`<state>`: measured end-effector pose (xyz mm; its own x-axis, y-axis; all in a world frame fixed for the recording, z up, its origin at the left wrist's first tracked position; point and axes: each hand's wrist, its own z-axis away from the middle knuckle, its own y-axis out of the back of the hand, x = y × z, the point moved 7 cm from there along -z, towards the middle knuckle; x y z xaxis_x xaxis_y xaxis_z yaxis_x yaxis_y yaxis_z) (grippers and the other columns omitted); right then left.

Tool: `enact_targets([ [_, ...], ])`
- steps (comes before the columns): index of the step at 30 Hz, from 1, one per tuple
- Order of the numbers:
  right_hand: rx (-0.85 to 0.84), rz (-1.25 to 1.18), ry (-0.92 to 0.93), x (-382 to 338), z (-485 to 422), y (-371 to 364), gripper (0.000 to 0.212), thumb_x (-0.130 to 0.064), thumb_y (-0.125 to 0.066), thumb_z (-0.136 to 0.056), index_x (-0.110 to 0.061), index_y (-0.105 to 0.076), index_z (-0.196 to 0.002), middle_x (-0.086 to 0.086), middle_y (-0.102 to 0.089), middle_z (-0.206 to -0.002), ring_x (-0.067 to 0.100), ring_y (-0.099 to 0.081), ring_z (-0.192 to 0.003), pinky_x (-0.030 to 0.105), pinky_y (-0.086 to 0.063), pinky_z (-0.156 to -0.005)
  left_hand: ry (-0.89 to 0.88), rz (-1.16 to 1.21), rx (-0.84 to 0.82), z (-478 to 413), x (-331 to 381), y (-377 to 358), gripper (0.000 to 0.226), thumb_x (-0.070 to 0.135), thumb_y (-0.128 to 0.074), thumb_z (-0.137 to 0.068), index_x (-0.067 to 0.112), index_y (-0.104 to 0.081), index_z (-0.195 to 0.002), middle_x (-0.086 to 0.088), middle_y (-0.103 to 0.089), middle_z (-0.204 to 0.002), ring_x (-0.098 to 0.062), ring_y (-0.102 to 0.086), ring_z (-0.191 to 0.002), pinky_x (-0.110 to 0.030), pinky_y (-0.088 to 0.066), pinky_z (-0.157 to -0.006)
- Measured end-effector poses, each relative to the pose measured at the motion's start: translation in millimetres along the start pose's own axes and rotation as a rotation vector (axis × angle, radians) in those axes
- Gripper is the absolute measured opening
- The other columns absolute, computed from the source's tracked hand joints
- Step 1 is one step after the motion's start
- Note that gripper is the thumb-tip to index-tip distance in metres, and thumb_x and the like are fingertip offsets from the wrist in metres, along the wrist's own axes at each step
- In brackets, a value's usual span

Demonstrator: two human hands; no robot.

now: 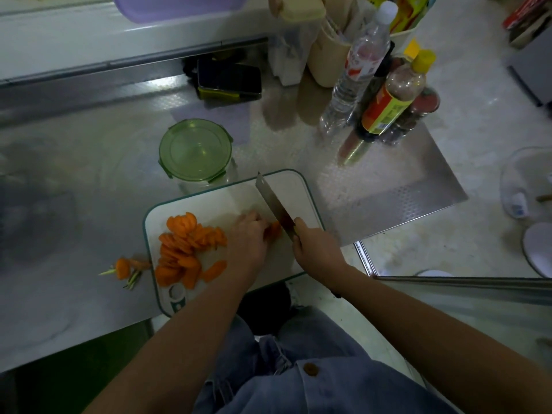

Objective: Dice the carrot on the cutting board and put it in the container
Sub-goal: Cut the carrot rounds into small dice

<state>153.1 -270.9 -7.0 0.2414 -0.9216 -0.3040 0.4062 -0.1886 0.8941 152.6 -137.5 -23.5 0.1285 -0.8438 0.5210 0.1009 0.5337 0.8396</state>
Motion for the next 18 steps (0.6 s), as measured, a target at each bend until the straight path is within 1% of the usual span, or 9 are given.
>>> enact_targets([
  [2,0.011,-0.011,-0.004,-2,-2,-1,0.021,-0.022,-0.038,-0.098,-0.012,-0.042,-0.116,0.01,-0.062,-0.081,0.031,-0.062,-0.069,0.038,-0.05,-0.061,0.004,0.013,0.013,0,-1,-1,0.023,0.03,-0.063,-0.088,0.013,-0.075,-0.097,-0.011,-0.061,-0.092,-0.031,-0.053,-0.088,-0.043,-0.045,-0.076],
  [4,0.028,-0.024,-0.002,-2,-6,3,0.019,-0.023,-0.038,-0.099,-0.011,-0.043,-0.113,0.01,-0.061,-0.079,0.029,-0.059,-0.067,0.034,-0.044,-0.058,0.02,0.02,0.016,0,-2,-1,0.024,0.032,-0.062,-0.089,0.013,-0.075,-0.097,-0.012,-0.061,-0.092,-0.031,-0.053,-0.087,-0.043,-0.045,-0.076],
  [6,0.051,-0.05,0.012,-2,-9,11,0.018,-0.022,-0.038,-0.099,-0.01,-0.044,-0.111,0.008,-0.058,-0.076,0.026,-0.054,-0.063,0.032,-0.039,-0.056,0.032,-0.005,0.005,-1,-3,-3,0.021,0.028,-0.063,-0.087,0.012,-0.074,-0.097,-0.011,-0.06,-0.094,-0.03,-0.053,-0.09,-0.042,-0.045,-0.078],
  [9,0.035,-0.072,0.03,-3,-8,20,0.018,-0.023,-0.039,-0.099,-0.012,-0.043,-0.112,0.005,-0.054,-0.076,0.024,-0.053,-0.063,0.034,-0.046,-0.059,0.045,-0.012,0.001,-1,-6,-6,0.014,0.016,-0.065,-0.083,0.011,-0.073,-0.094,-0.009,-0.061,-0.097,-0.027,-0.054,-0.094,-0.04,-0.046,-0.08],
  [11,0.003,-0.042,0.04,-4,-6,20,0.021,-0.025,-0.039,-0.098,-0.013,-0.042,-0.116,0.005,-0.055,-0.077,0.024,-0.055,-0.066,0.037,-0.051,-0.062,0.055,0.015,0.003,0,-7,-8,0.015,0.01,-0.064,-0.082,0.011,-0.072,-0.095,-0.008,-0.062,-0.101,-0.025,-0.054,-0.098,-0.04,-0.047,-0.082],
  [14,-0.028,0.022,0.05,-4,-4,14,0.027,-0.025,-0.039,-0.098,-0.014,-0.041,-0.123,0.008,-0.06,-0.082,0.024,-0.053,-0.066,0.034,-0.048,-0.062,0.052,0.02,0.001,-1,-6,-6,0.016,0.009,-0.063,-0.081,0.013,-0.073,-0.094,-0.006,-0.062,-0.101,-0.024,-0.054,-0.098,-0.04,-0.046,-0.082],
  [16,-0.029,0.059,0.041,-4,-3,9,0.028,-0.024,-0.039,-0.098,-0.015,-0.04,-0.124,0.008,-0.063,-0.085,0.027,-0.058,-0.069,0.033,-0.045,-0.062,0.055,0.018,-0.012,-2,-5,-5,0.016,0.011,-0.063,-0.082,0.013,-0.074,-0.094,-0.006,-0.061,-0.099,-0.024,-0.053,-0.096,-0.037,-0.045,-0.081],
  [18,-0.022,0.065,0.02,-4,-3,5,0.026,-0.024,-0.038,-0.098,-0.015,-0.04,-0.123,0.008,-0.063,-0.083,0.028,-0.061,-0.071,0.036,-0.05,-0.064,0.06,0.037,-0.018,-2,-4,-4,0.016,0.014,-0.064,-0.083,0.014,-0.075,-0.096,-0.007,-0.061,-0.097,-0.025,-0.053,-0.095,-0.037,-0.044,-0.081],
])
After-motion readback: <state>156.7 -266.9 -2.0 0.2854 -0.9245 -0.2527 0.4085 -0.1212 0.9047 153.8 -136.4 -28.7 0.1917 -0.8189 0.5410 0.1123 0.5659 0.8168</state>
